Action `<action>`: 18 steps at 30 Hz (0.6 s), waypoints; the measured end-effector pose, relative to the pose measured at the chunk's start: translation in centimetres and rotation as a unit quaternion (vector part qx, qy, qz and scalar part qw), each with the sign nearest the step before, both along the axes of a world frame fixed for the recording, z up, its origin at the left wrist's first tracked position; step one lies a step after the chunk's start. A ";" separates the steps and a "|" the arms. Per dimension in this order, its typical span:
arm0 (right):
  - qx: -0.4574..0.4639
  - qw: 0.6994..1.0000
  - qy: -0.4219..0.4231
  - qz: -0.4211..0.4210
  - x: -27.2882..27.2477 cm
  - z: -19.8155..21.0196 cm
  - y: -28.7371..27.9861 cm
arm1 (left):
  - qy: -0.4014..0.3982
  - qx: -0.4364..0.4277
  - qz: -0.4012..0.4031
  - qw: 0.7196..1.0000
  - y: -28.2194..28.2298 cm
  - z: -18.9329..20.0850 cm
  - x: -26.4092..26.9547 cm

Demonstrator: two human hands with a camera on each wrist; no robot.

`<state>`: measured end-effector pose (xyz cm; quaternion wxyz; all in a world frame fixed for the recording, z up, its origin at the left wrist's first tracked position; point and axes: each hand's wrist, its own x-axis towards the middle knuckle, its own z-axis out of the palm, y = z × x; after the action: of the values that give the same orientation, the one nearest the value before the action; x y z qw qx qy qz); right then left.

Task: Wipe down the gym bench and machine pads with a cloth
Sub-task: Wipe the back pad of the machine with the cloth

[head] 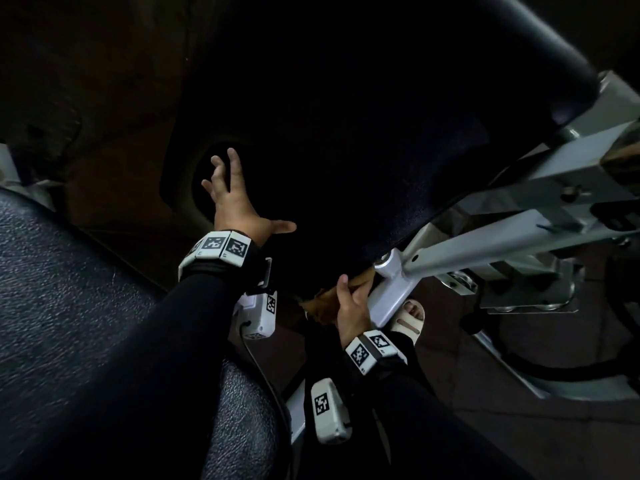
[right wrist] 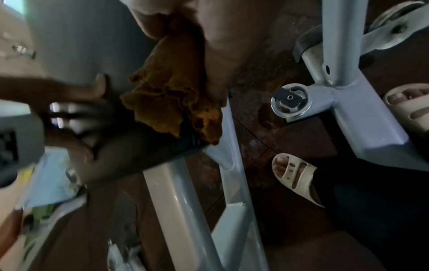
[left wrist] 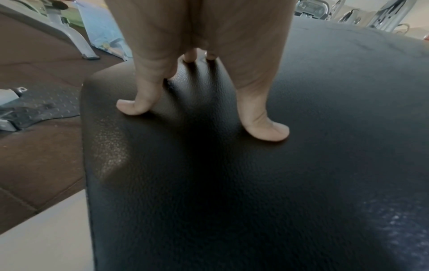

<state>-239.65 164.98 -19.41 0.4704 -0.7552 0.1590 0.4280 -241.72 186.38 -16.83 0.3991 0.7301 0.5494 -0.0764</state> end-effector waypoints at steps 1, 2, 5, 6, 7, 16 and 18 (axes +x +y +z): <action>0.021 1.000 0.001 -0.017 0.7 0.3 -0.2 | 0.003 0.001 0.000 1.000 0.0 0.0 -0.1; 0.033 0.999 -0.003 -0.033 1.4 0.6 -0.2 | 0.005 0.003 0.001 1.000 0.0 0.0 -0.1; 0.051 0.993 -0.068 -0.084 4.6 1.3 -0.4 | 0.005 0.001 -0.001 1.000 0.0 -0.1 -0.2; 0.049 0.992 -0.079 -0.089 6.0 1.4 -0.5 | 0.007 -0.001 -0.002 1.000 0.0 -0.1 -0.2; 0.043 0.992 -0.082 -0.089 7.5 1.7 -0.5 | 0.010 -0.006 -0.001 1.000 0.0 -0.1 -0.2; 0.080 0.965 -0.116 -0.220 18.2 5.4 0.1 | 0.057 -0.012 -0.016 0.998 -0.6 1.5 0.7; 0.031 0.965 -0.172 -0.194 18.8 5.9 0.1 | 0.078 -0.010 -0.012 0.997 -1.0 2.0 1.3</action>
<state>-220.83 165.06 -13.53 0.5877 -0.7571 0.2063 0.1968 -240.46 185.43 -14.79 0.3615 0.7241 0.5696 -0.1436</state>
